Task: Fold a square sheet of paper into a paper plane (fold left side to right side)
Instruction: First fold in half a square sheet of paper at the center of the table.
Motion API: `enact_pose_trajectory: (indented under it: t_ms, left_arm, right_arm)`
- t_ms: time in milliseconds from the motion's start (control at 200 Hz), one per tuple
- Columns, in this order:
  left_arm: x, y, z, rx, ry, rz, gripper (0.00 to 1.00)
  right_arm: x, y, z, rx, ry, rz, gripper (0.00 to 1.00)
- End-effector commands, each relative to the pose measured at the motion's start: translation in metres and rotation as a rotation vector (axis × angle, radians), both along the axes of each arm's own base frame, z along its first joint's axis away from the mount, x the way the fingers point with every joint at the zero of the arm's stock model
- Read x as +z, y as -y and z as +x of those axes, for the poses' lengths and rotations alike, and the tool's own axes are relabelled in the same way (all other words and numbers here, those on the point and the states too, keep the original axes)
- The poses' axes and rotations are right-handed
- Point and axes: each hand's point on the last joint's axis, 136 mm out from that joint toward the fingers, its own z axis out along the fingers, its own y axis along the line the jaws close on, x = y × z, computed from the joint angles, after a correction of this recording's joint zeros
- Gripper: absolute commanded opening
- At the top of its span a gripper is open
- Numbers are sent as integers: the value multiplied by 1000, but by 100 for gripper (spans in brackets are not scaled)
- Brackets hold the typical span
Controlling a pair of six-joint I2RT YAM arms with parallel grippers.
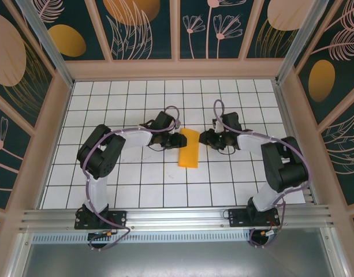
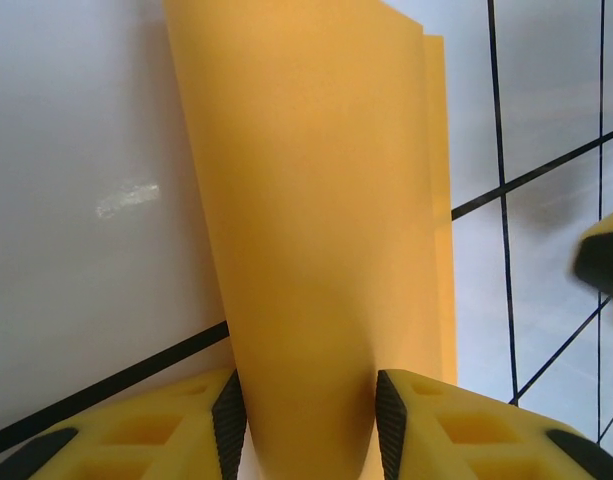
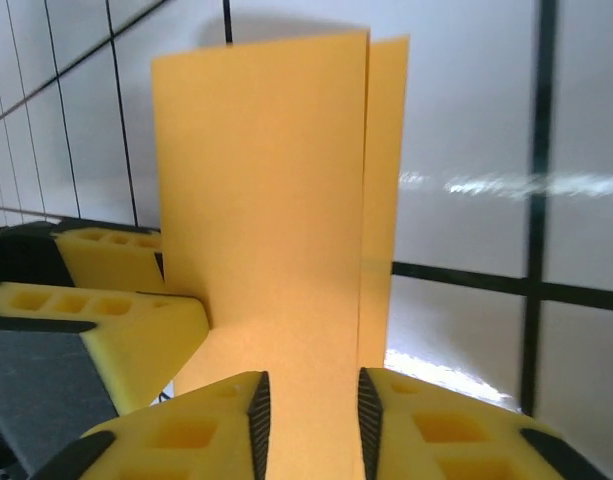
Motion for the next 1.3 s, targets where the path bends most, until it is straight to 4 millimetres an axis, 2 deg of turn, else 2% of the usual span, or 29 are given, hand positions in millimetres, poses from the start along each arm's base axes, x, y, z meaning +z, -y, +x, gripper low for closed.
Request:
enact_pose_trajectory:
  t_ms: [0,160,345,1296]
  left_arm:
    - [-21,-8,-7,-7,-35,78,43]
    - [-24,-8,-9,-13,-43,89,44]
    - [-29,-4,-11,-37,-43,127,47]
    - [-48,-8,-15,-60,-68,201,49]
  right_arm:
    - [10,22,3,-65,45,-63,43]
    - [14,36,4,-97,62,-119,44]
    - [12,36,3,-94,58,-119,45]
    - [3,7,-7,-16,11,-51,44]
